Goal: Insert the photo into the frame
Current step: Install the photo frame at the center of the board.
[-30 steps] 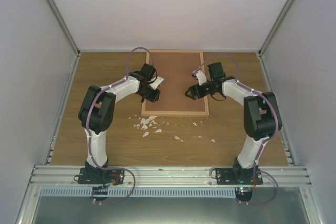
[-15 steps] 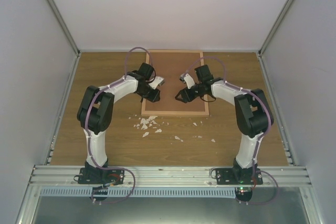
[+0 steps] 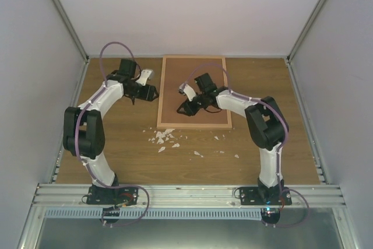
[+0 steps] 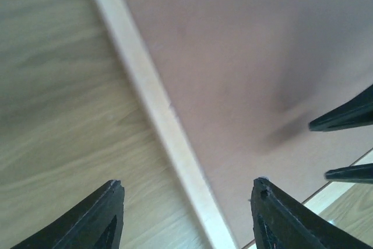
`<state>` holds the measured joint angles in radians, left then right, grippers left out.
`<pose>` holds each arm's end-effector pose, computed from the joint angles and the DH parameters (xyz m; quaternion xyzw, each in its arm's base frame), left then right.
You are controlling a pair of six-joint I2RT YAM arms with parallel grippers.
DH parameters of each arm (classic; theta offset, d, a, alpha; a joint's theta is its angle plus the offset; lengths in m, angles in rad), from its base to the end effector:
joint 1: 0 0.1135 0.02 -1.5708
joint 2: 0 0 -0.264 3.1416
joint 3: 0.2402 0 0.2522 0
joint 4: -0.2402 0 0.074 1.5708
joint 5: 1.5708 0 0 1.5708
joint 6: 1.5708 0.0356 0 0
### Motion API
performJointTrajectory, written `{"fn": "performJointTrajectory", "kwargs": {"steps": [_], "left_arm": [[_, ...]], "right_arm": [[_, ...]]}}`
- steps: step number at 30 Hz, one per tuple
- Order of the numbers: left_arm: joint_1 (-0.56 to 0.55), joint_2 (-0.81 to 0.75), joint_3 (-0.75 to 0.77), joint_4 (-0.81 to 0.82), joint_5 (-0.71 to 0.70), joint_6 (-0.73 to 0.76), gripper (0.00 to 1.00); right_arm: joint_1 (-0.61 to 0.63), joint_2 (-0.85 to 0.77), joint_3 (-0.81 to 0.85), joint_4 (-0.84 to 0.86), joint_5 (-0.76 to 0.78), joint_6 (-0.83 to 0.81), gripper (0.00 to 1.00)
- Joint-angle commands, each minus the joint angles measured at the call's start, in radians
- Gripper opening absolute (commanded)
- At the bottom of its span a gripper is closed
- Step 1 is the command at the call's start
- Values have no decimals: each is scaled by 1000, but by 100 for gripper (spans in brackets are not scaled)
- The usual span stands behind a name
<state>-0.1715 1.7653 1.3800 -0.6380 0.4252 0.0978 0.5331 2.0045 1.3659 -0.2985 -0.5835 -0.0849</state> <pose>0.3680 -0.0786 0.2452 0.1829 0.9249 -0.2127 0.2566 0.3559 0.2328 0.1716 -0.3621 0.8397 0.3328 0.2302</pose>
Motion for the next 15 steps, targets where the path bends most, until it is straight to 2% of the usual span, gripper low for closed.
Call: {"fn": "performJointTrajectory", "kwargs": {"steps": [1,5,15], "left_arm": [[22,-6,-77,-11,-34,24,65],[21,9,-104,-1,-65,22,73],[-15,103,-83,19,-107,15,75]], "right_arm": [[55,58,59,24,-19,-29,39],[75,107,72,44,-25,-35,33],[80,194,74,21,-27,-52,17]]}}
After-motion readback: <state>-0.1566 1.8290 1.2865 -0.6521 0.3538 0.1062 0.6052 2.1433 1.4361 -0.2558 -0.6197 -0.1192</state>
